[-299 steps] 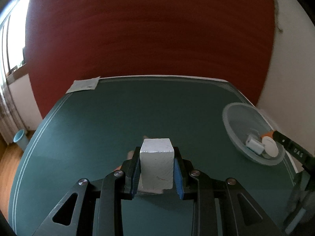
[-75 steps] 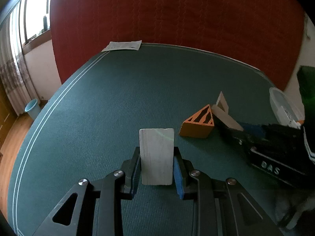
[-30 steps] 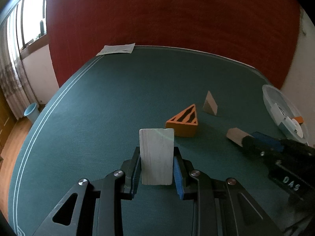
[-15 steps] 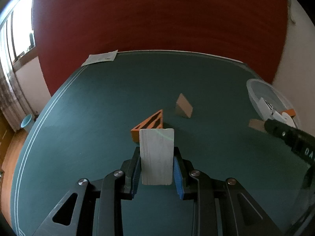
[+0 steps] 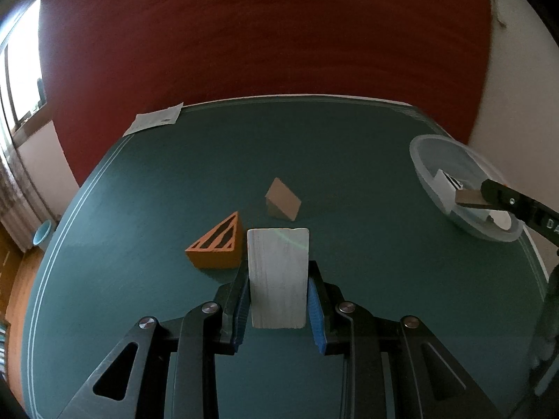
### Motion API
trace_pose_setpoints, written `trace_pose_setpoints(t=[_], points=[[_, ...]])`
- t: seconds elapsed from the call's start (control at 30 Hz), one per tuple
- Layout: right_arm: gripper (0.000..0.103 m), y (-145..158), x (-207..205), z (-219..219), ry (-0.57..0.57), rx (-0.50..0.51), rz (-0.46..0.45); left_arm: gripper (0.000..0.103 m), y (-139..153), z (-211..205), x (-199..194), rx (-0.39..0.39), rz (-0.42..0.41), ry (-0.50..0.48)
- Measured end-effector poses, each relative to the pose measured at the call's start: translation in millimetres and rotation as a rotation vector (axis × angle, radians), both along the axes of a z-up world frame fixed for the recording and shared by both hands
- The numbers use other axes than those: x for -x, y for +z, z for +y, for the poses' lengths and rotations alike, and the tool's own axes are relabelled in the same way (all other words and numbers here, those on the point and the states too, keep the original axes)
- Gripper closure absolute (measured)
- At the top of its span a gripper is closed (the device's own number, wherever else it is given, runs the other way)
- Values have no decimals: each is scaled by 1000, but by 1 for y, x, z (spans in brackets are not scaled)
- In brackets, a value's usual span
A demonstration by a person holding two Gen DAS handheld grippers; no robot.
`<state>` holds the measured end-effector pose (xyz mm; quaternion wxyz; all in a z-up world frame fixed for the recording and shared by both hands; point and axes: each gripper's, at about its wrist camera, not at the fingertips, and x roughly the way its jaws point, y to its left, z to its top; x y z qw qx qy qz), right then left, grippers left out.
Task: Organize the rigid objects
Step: 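Carry the brown block into the bowl and open the right tool while the left tool carries the white block, then lower the white flat block into the bowl with the left tool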
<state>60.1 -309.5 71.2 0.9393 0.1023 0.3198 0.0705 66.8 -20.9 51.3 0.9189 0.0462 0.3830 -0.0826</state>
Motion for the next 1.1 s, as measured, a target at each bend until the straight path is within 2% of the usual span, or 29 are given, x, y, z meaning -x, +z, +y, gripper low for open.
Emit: trace_pose_setpoints(t=[0.27, 0.5, 0.57, 0.7, 0.77, 1.1], points=[[74, -1, -6, -25, -36, -34, -27, 72, -1, -11, 1, -14, 7, -15], [70, 2, -10, -26, -63, 76, -107, 72, 1, -20, 4, -23, -1, -28], [71, -4, -18, -35, -119, 100, -89, 72, 1, -22, 4, -24, -2, -29], [70, -17, -28, -62, -171, -2, -22, 72, 1, -26, 5, -28, -4, -38], [70, -18, -26, -68, -190, -10, -21, 72, 2, -29, 5, -30, -5, -44], [70, -14, -8, -75, -170, -3, -25, 72, 10, -64, -2, -21, -12, -123]])
